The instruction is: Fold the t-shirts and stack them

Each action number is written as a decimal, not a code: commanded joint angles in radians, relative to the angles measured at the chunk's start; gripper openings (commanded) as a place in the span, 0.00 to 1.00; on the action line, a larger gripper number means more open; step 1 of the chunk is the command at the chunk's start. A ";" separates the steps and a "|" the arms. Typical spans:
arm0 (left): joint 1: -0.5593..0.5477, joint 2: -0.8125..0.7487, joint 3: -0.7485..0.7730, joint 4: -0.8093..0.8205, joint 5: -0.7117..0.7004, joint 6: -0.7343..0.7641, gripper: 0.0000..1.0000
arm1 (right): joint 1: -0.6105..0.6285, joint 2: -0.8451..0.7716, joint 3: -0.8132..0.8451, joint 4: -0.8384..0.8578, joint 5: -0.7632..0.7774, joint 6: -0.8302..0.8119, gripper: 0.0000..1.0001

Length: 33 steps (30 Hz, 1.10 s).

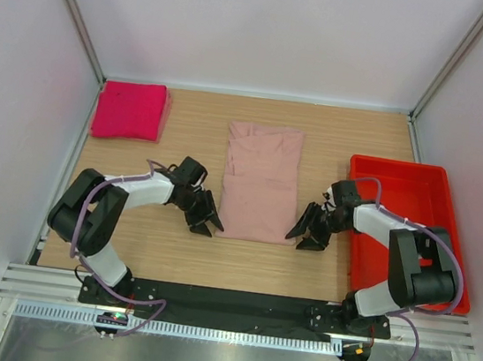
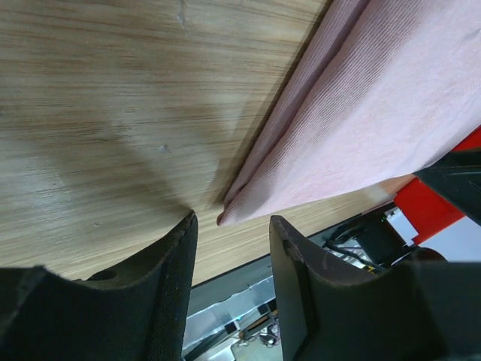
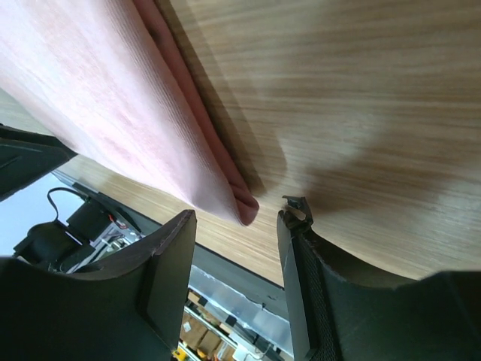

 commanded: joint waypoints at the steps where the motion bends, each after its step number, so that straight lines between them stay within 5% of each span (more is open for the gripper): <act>1: 0.001 0.025 -0.021 0.043 -0.056 -0.019 0.44 | 0.001 0.036 -0.011 0.086 0.087 0.019 0.54; 15: 0.003 0.083 -0.008 0.044 -0.035 -0.044 0.36 | 0.001 0.085 -0.039 0.152 0.079 0.047 0.45; 19: 0.001 0.100 0.006 0.048 -0.029 -0.042 0.25 | 0.003 0.097 -0.045 0.168 0.082 0.042 0.40; 25: 0.001 0.081 0.011 0.022 -0.055 -0.015 0.00 | 0.004 0.111 -0.030 0.166 0.073 -0.011 0.17; 28: 0.003 0.069 0.006 0.015 -0.053 0.011 0.00 | 0.009 0.094 -0.019 0.158 0.071 -0.028 0.06; 33: -0.007 0.002 -0.044 0.003 -0.056 0.036 0.00 | 0.058 0.044 -0.016 0.123 0.067 -0.065 0.02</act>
